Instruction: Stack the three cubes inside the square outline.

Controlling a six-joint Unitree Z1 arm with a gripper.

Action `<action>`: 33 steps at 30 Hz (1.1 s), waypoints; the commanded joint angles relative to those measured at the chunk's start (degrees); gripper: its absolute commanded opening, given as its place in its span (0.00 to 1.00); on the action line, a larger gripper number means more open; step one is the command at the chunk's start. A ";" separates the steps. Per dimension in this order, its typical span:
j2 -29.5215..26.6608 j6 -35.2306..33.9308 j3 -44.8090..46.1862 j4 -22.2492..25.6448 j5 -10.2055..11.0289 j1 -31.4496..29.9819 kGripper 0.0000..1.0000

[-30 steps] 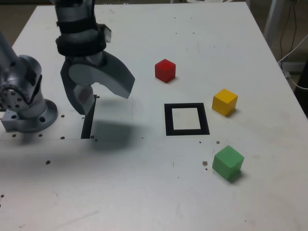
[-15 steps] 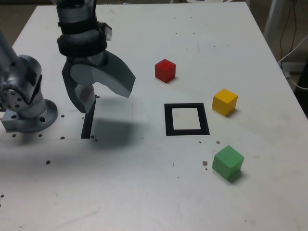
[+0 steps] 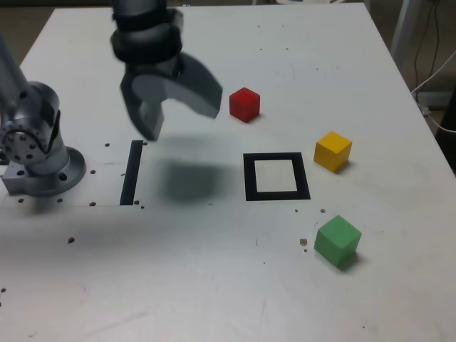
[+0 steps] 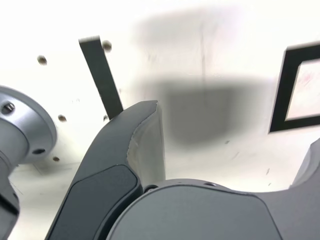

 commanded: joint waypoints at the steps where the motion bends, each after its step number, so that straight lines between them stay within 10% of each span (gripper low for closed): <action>1: 1.47 1.83 -2.62 1.51 1.04 1.89 1.00; 13: 10.10 6.71 -13.73 3.73 2.59 13.82 1.00; 33: 22.67 -19.99 -19.94 0.91 0.62 18.00 0.98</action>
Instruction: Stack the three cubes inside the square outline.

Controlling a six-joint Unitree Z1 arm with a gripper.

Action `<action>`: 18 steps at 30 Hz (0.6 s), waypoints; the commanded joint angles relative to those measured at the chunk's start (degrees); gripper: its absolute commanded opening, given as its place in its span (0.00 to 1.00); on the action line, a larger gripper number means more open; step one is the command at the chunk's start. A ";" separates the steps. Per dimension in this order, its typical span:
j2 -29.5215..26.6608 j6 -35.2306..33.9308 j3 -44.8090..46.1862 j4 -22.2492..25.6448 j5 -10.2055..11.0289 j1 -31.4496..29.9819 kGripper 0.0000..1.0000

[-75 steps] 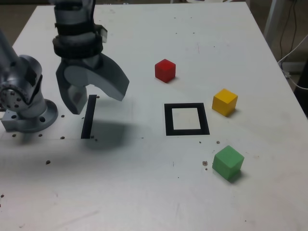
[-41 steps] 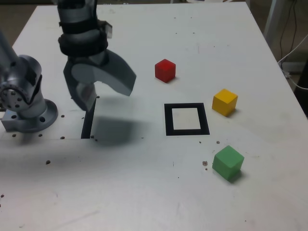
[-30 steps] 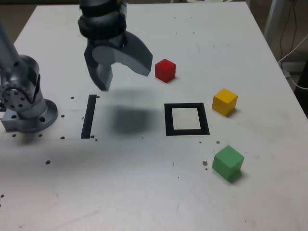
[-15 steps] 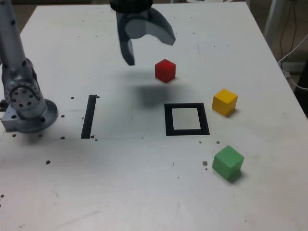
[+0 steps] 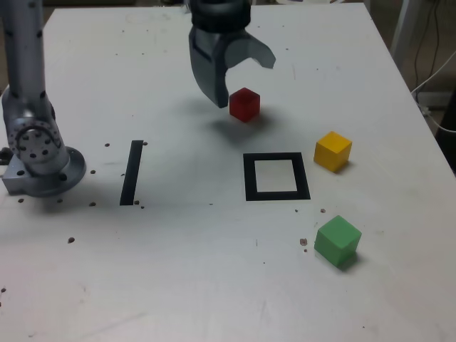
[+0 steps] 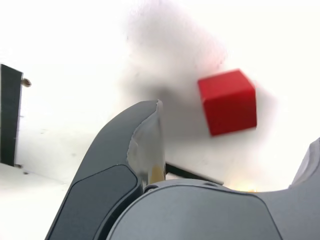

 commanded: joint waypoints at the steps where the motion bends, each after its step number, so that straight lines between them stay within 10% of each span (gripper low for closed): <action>1: 1.58 -0.82 -0.77 -0.15 0.43 0.25 0.98; 18: 7.88 -4.59 -2.18 -2.03 0.51 0.62 0.80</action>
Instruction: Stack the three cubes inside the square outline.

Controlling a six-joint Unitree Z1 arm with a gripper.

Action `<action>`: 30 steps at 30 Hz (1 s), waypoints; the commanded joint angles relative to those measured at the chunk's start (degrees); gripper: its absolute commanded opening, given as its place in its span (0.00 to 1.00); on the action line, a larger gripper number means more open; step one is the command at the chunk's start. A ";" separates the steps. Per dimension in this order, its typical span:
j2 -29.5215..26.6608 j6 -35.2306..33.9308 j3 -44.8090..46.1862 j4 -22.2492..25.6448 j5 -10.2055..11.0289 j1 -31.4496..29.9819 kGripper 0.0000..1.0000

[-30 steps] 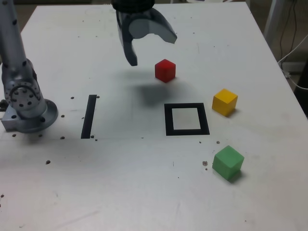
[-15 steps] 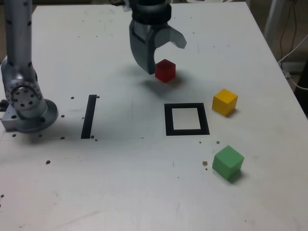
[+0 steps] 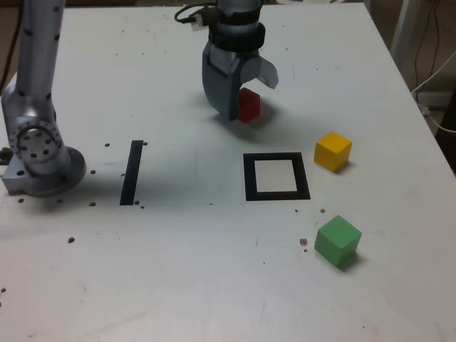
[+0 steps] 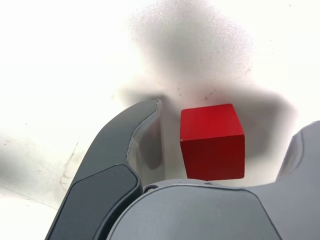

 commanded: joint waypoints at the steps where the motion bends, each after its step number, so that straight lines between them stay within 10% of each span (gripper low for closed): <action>1: 0.32 -0.80 -0.21 -0.14 -0.32 -0.03 0.79; 30: 0.20 -1.48 -0.27 -2.05 0.24 -0.58 0.33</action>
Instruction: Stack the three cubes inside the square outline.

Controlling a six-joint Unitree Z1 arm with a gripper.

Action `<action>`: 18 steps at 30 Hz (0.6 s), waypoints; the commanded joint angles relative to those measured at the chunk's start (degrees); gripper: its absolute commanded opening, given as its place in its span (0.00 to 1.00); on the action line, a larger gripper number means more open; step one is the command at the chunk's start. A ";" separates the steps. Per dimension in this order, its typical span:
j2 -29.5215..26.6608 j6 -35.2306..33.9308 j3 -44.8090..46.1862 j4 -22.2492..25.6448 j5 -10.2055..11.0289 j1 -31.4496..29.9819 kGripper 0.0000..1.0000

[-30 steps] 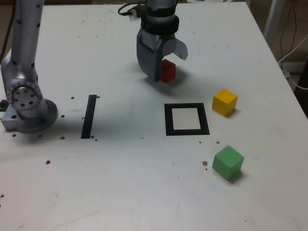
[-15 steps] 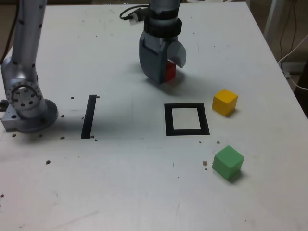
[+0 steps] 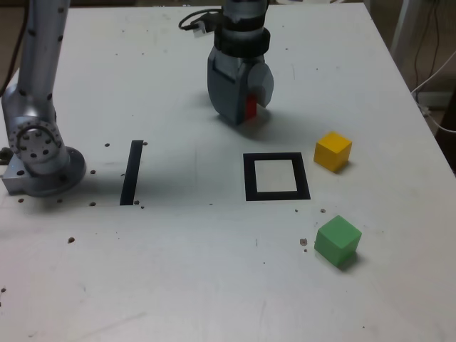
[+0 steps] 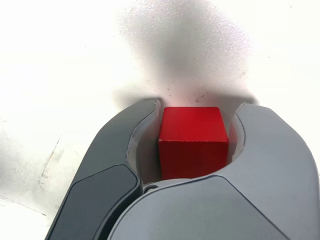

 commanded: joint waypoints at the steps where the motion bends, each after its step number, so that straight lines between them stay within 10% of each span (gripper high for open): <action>1: -1.53 1.79 -0.27 0.17 0.07 -0.39 0.33; 10: -6.11 9.29 1.22 2.68 -3.02 -7.22 0.30; 18: -8.21 5.05 1.88 2.94 -1.50 -18.59 0.24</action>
